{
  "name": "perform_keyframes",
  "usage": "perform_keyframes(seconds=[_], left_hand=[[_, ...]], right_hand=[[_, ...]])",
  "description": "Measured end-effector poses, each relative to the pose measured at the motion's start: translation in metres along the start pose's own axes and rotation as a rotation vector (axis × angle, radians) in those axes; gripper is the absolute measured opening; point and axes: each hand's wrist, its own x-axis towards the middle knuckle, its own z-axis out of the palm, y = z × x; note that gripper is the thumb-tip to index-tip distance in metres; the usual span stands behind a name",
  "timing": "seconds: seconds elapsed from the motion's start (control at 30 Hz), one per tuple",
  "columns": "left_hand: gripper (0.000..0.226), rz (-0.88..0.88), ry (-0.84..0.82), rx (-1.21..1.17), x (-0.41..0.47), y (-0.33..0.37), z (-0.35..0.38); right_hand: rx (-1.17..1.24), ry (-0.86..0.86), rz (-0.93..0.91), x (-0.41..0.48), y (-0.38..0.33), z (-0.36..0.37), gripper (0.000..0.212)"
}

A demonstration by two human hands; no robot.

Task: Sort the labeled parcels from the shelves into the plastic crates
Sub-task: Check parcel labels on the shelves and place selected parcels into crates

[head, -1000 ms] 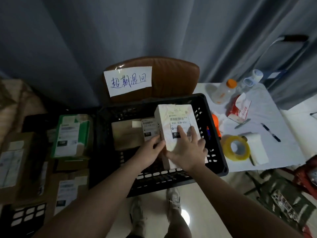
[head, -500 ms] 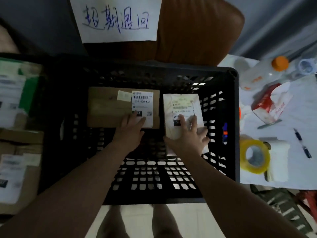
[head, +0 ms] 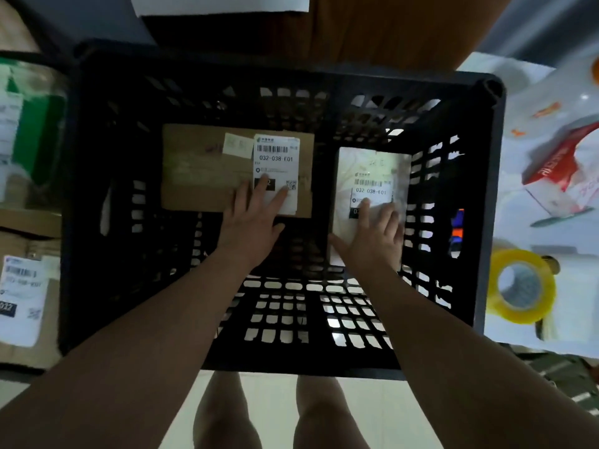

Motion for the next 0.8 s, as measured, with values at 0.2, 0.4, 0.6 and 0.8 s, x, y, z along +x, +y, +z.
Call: perform_keyframes(seconds=[0.2,0.4,0.6,0.8], left_hand=[[0.069,-0.024,0.007,0.03,0.0,0.007,-0.004],[0.066,-0.07,-0.055,0.065,-0.015,0.014,-0.039],[0.067,-0.131,0.154,0.126,-0.063,0.005,-0.142],[0.069,-0.291,0.484,0.25,-0.136,-0.035,-0.303]], right_hand=[[0.025,-0.03,-0.045,0.003,0.013,-0.023,0.077],[0.027,-0.076,-0.22,-0.011,0.015,-0.063,0.071],[0.012,0.07,-0.482,-0.047,-0.012,-0.176,0.068],[-0.022,0.374,-0.773,-0.115,-0.104,-0.331,0.062]])
